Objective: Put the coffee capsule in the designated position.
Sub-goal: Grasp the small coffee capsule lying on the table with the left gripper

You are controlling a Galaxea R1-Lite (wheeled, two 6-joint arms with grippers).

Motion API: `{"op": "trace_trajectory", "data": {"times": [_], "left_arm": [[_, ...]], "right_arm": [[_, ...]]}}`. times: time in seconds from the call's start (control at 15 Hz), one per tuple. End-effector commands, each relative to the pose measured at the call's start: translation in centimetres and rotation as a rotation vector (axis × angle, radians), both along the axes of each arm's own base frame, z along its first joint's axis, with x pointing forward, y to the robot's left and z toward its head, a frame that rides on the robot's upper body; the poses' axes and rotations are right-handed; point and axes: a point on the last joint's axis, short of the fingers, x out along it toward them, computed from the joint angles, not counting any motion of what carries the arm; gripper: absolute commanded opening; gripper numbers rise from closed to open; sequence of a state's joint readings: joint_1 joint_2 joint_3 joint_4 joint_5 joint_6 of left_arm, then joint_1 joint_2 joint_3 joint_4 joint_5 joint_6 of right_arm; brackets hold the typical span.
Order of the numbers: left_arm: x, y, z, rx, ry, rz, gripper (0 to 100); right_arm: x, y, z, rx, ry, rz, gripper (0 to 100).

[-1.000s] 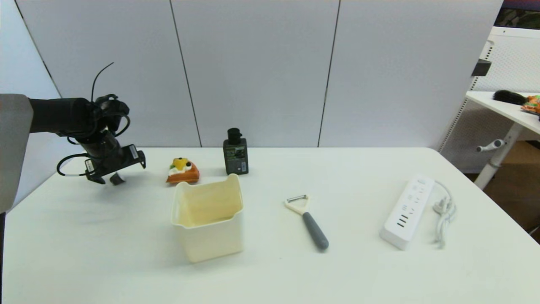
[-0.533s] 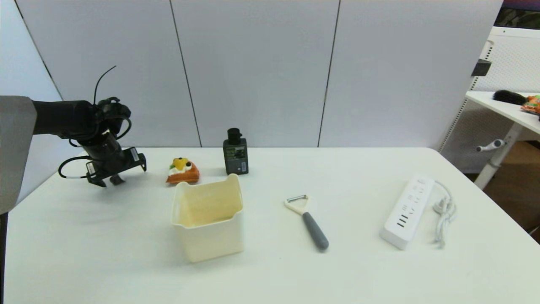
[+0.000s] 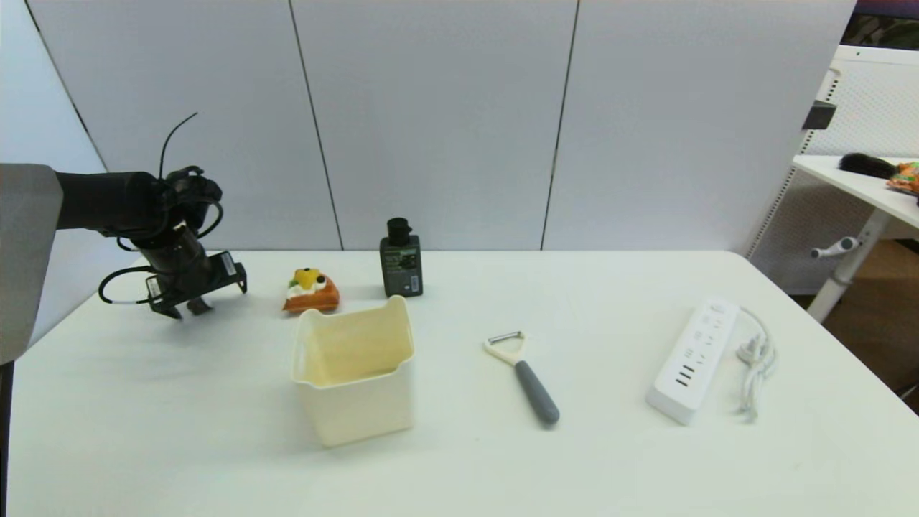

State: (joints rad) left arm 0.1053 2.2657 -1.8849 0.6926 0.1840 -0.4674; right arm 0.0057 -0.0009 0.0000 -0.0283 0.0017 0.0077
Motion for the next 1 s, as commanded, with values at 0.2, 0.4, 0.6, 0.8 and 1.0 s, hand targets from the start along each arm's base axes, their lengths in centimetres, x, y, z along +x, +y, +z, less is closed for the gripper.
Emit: {"op": "trace_trajectory", "data": {"times": [0.2,0.4,0.6,0.8,1.0], "left_arm": [[-0.1,0.0,0.0,0.000,0.002,0.003,0],[0.0,0.0,0.0,0.001,-0.003,0.003,0],[0.0,0.0,0.1,0.001,-0.005,0.003,0],[0.0,0.0,0.4,0.005,-0.017,0.001,0],[0.0,0.0,2.9,0.035,-0.136,-0.027,0]], "right_arm": [[0.1,0.0,-0.2,0.000,0.008,0.000,100],[0.1,0.0,-0.2,0.000,0.008,0.000,100],[0.1,0.0,-0.2,0.000,0.008,0.000,100],[0.1,0.0,-0.2,0.000,0.008,0.000,100],[0.1,0.0,-0.2,0.001,0.008,0.002,100]]}}
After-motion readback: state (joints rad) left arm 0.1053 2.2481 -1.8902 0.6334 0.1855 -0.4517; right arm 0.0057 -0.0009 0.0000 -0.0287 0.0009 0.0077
